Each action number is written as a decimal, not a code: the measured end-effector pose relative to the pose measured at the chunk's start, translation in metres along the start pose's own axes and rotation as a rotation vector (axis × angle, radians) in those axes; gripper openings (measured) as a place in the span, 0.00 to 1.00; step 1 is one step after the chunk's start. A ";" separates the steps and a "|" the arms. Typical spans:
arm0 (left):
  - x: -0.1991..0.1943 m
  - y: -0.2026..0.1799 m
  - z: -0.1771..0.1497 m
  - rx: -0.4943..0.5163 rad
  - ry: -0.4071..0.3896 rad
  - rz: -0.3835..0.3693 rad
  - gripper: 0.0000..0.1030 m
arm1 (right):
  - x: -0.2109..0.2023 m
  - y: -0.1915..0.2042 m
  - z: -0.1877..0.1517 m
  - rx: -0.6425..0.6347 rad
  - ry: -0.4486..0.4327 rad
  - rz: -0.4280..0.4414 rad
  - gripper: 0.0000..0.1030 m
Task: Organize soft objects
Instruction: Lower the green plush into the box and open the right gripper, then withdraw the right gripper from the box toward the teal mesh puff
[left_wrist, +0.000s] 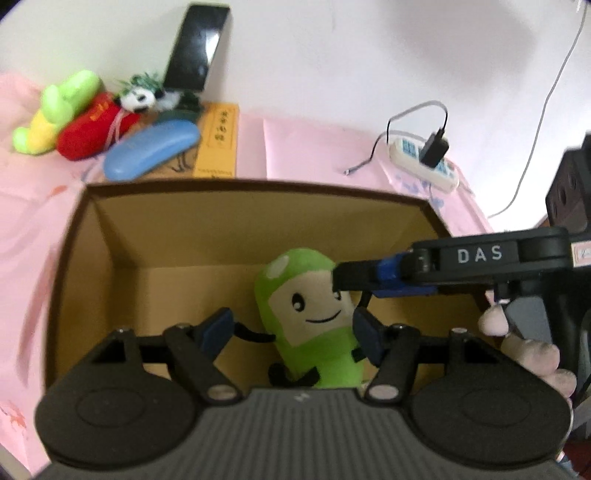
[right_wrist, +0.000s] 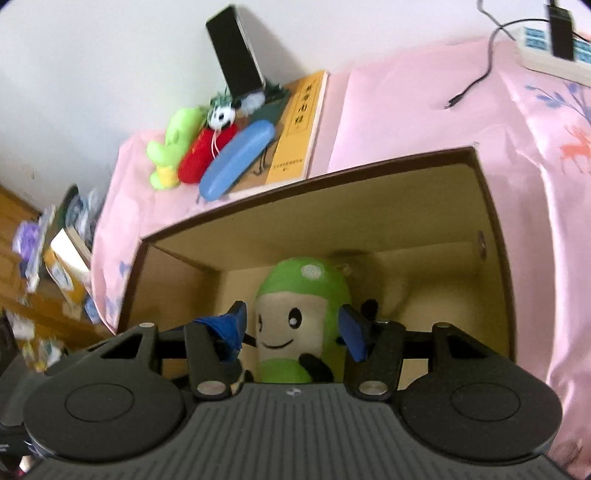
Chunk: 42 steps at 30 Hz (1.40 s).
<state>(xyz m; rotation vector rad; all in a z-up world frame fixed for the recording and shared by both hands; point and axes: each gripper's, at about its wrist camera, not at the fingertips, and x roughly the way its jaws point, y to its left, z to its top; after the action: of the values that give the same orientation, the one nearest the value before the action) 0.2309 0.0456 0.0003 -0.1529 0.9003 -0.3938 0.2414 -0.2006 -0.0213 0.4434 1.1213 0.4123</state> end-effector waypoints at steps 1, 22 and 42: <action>-0.007 -0.001 -0.002 0.011 -0.018 0.011 0.63 | -0.006 0.000 -0.005 0.023 -0.016 0.007 0.40; -0.170 -0.027 -0.120 0.097 -0.235 0.222 0.65 | -0.083 0.063 -0.139 0.051 -0.192 0.097 0.39; -0.159 -0.066 -0.172 0.114 -0.223 0.383 0.68 | -0.102 0.071 -0.205 0.016 -0.250 0.069 0.39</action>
<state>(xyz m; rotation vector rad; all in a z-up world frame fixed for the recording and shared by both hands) -0.0104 0.0536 0.0299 0.0799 0.6656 -0.0679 0.0074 -0.1678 0.0188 0.5336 0.8697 0.3968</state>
